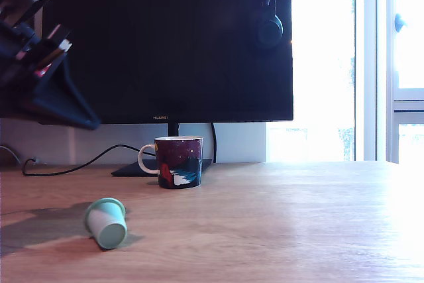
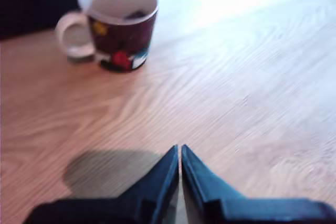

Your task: Pick up the coffee capsules from the table one by one and drop them inside the nearest coffee cup

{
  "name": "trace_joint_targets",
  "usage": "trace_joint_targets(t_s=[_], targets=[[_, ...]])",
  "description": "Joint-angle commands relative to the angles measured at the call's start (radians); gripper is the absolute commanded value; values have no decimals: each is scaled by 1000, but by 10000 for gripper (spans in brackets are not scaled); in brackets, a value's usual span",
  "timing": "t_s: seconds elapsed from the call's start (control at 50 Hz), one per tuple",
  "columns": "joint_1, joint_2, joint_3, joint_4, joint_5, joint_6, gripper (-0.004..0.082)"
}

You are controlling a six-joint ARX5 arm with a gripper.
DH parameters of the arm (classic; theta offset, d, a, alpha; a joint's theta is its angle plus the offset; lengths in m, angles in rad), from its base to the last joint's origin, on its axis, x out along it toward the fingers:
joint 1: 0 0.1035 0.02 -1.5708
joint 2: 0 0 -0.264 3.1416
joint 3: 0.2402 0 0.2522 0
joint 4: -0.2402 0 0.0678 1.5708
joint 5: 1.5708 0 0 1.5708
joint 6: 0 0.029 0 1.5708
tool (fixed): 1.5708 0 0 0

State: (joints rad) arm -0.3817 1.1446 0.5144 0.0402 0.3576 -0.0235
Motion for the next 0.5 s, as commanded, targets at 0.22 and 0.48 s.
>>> trace_joint_targets(t_s=[0.22, 0.48], targets=[[-14, -169, -159, 48, -15, -62, -19], [-51, -361, -208, 34, -46, -131, -19]])
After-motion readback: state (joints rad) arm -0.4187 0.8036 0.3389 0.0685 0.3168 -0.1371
